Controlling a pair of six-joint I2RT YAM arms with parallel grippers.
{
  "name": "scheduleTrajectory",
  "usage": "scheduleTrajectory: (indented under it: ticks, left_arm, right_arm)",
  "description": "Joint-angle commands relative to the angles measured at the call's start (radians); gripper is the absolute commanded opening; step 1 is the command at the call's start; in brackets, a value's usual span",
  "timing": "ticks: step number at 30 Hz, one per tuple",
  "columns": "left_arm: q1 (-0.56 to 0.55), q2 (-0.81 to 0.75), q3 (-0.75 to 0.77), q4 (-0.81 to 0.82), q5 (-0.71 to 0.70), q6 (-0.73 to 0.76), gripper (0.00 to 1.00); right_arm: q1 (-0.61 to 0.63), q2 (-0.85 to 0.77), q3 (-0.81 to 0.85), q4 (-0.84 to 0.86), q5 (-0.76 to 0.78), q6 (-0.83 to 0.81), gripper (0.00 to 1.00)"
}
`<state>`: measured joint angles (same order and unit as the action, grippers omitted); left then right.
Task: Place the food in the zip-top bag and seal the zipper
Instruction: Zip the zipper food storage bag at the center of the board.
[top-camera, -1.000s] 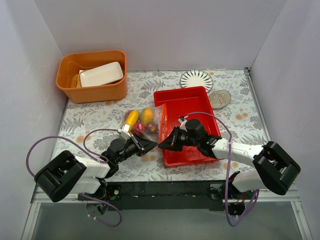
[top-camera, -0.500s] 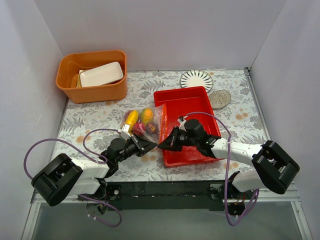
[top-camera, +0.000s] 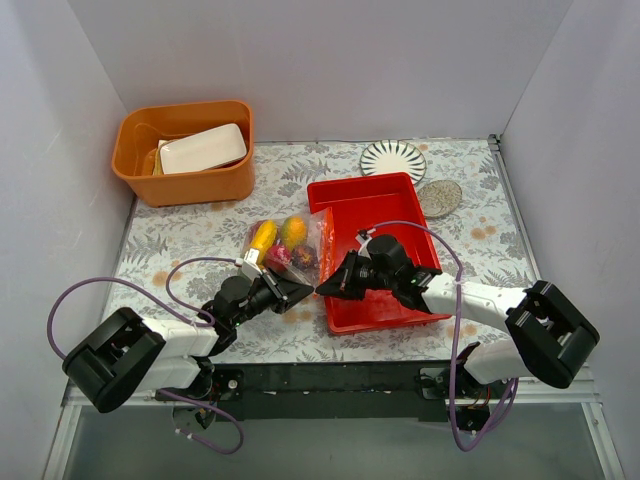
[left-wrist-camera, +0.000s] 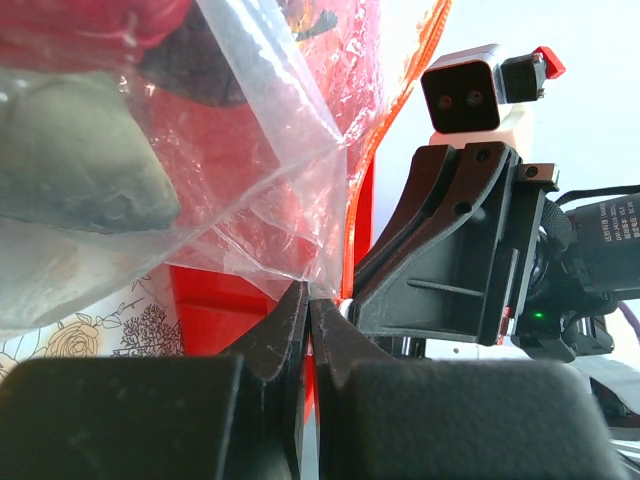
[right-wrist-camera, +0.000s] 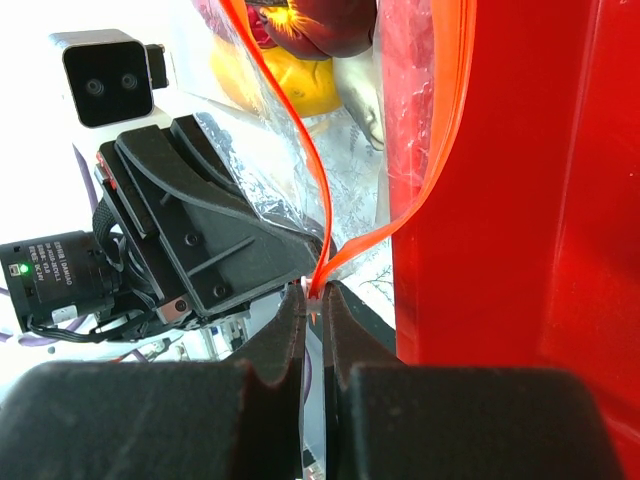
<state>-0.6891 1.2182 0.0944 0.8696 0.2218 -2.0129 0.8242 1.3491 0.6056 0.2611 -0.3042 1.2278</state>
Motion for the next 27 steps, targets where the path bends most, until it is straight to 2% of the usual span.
scheduleTrajectory:
  ticks: [1, 7, 17, 27]
  left_arm:
    - [-0.001, -0.016, -0.01, -0.029, 0.048, -0.285, 0.0]
    - [-0.001, -0.034, -0.012, -0.043, 0.053, -0.274, 0.0]
    - [-0.001, -0.134, -0.016, -0.156, 0.037, -0.245, 0.0]
    - [-0.001, -0.152, -0.007, -0.205, 0.042, -0.228, 0.0]
  right_arm:
    - [-0.025, -0.022, 0.023, 0.036, 0.066, 0.001, 0.01]
    - [-0.033, -0.018, 0.022, 0.041, 0.065, -0.004, 0.01]
    - [-0.048, -0.01, 0.033, 0.041, 0.063, -0.019, 0.01]
    - [-0.054, 0.013, 0.049, 0.058, 0.039, -0.027, 0.01]
